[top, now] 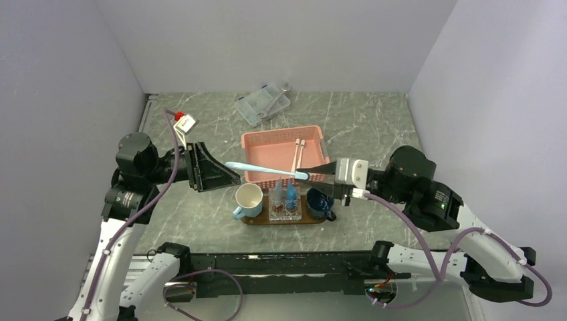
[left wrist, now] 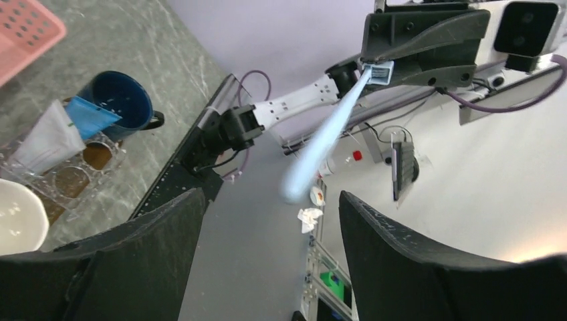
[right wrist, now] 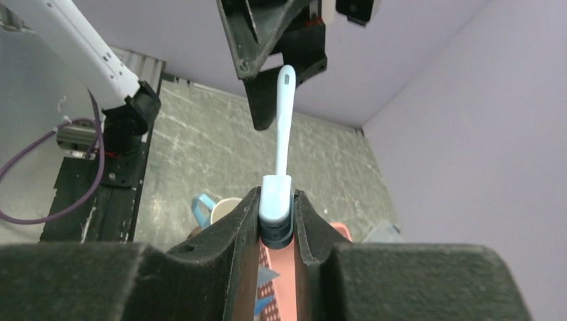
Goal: Prepare toiletry sets of a toothbrush and toothpaste on the tray
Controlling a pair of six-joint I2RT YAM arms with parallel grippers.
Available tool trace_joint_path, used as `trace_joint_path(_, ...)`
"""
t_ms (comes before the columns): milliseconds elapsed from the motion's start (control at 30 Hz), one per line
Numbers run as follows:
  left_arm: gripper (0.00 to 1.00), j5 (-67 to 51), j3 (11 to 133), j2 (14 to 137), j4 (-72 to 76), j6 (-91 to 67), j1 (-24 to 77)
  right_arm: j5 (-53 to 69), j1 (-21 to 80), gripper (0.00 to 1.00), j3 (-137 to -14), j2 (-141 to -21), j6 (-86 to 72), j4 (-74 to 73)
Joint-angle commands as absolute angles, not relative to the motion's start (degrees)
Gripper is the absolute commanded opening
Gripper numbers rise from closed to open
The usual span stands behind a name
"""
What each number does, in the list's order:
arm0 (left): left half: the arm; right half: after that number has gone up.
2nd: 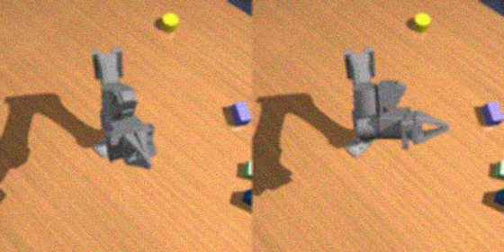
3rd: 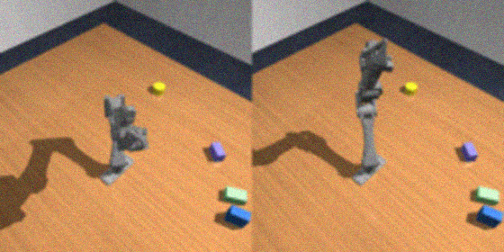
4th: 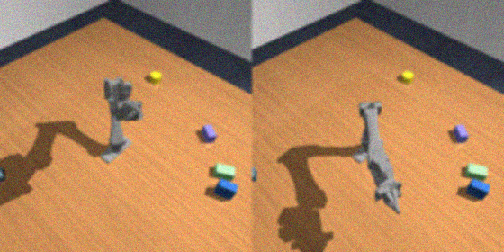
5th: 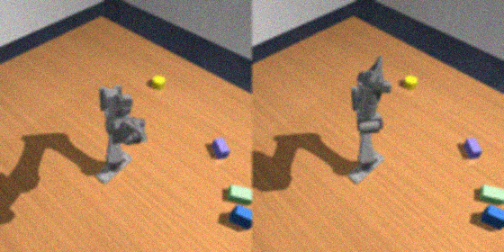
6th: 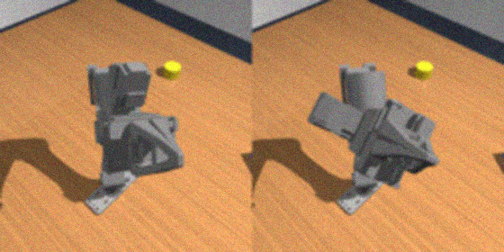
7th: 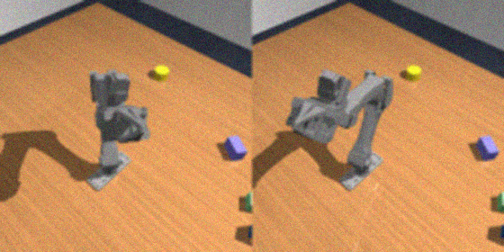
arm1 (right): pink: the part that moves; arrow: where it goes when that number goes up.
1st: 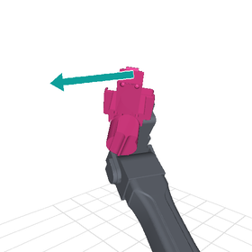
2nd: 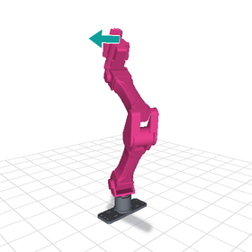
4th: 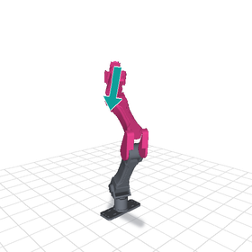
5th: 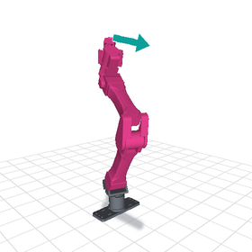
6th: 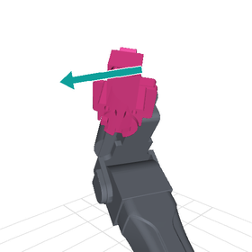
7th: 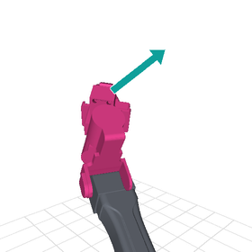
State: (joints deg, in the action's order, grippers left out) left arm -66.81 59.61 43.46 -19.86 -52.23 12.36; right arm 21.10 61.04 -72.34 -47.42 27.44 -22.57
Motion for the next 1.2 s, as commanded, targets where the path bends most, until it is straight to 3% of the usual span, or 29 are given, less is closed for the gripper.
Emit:
trace_joint_path(0, 0.79, -62.1, 63.8, 43.8, -30.3, -40.1, 11.5, 14.0, 61.1, 0.00, -77.4, -50.3, 25.5, -31.0)
trace_joint_path(433, 0.81, -42.9, 69.8, 43.1, -50.5, -19.9, 11.1, 4.1, 61.1, 0.00, -86.6, -57.3, 17.7, -46.8)
trace_joint_path(833, 0.81, -37.3, 64.3, 41.1, -52.4, -15.1, 11.1, 4.9, 61.0, 0.00, -103.6, -69.1, 3.1, -66.8)
trace_joint_path(1167, 0.80, -36.0, 59.6, 40.2, -51.1, -14.0, 11.1, 5.3, 61.0, 0.00, -105.3, -71.6, -6.7, -74.1)
